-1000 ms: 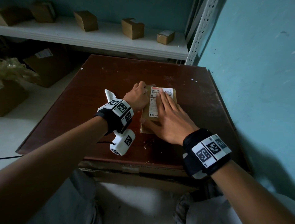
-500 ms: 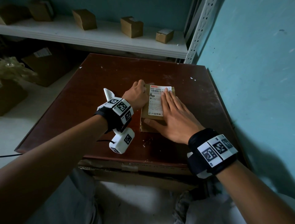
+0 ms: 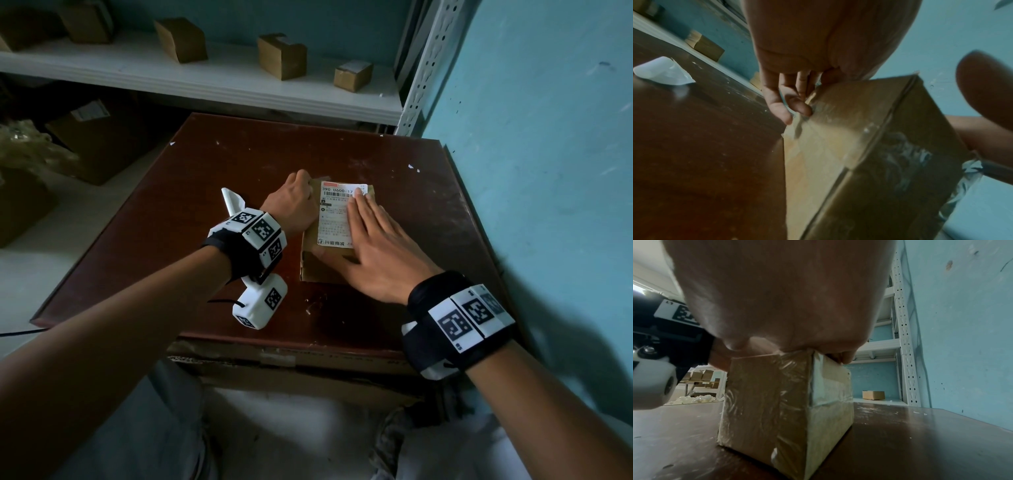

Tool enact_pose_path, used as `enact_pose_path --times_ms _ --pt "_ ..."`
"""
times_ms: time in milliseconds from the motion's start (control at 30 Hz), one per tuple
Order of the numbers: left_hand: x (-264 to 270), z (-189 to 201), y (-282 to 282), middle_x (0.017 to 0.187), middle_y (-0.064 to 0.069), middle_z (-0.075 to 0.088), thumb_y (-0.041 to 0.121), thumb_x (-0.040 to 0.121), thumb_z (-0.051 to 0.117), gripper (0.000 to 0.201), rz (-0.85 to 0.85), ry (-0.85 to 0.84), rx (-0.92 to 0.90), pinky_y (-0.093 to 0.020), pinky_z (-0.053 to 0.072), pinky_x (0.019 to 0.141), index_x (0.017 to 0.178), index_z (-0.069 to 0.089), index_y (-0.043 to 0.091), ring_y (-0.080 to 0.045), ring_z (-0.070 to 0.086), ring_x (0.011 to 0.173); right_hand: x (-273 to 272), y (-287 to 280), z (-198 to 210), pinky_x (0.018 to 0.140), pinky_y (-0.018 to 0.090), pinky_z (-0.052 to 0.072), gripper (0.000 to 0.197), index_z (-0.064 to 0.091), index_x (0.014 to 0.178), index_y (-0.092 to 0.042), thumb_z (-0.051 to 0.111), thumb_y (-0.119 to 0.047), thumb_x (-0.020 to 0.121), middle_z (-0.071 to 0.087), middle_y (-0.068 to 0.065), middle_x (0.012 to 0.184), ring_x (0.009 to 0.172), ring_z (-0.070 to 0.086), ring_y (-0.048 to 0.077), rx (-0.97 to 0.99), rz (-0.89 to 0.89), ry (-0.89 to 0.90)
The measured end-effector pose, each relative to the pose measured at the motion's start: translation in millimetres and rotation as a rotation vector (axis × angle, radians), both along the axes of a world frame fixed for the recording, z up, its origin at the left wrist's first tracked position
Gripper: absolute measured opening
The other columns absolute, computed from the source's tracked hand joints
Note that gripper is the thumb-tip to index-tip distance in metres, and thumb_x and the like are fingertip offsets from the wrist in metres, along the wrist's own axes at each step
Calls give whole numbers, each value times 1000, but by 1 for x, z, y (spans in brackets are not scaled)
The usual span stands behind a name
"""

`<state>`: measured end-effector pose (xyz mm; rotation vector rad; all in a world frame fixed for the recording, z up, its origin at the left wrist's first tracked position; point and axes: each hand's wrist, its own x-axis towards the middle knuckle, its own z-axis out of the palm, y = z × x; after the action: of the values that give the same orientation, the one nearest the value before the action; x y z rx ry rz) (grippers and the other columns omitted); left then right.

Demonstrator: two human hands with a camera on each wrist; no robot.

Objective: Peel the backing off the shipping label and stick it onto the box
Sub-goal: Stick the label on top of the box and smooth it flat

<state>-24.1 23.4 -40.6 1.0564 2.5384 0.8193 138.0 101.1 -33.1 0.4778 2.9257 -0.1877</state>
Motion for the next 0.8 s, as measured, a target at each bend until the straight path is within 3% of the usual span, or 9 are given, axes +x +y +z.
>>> enact_pose_path --times_ms 333,567,800 --pt "-2 -2 0 116 -2 45 24 101 28 27 -15 3 4 -30 42 75 121 40 12 -18 52 94 -7 3 5 124 38 -5 110 -16 153 -6 5 -85 79 -24 10 160 149 -21 16 -36 -23 -15" --pt "-2 -2 0 121 -5 47 25 101 30 28 -17 9 9 -28 43 70 122 40 10 -17 53 93 -12 7 8 124 38 -5 105 -13 154 -6 5 -82 83 -20 11 162 150 -17 16 -60 -48 2" --pt "-3 -1 -1 124 -7 48 25 101 32 28 -13 4 17 -29 41 73 123 40 9 -19 53 94 -18 9 11 123 36 -6 105 -13 154 -6 7 -82 84 -18 11 162 150 -15 17 -72 -69 4"
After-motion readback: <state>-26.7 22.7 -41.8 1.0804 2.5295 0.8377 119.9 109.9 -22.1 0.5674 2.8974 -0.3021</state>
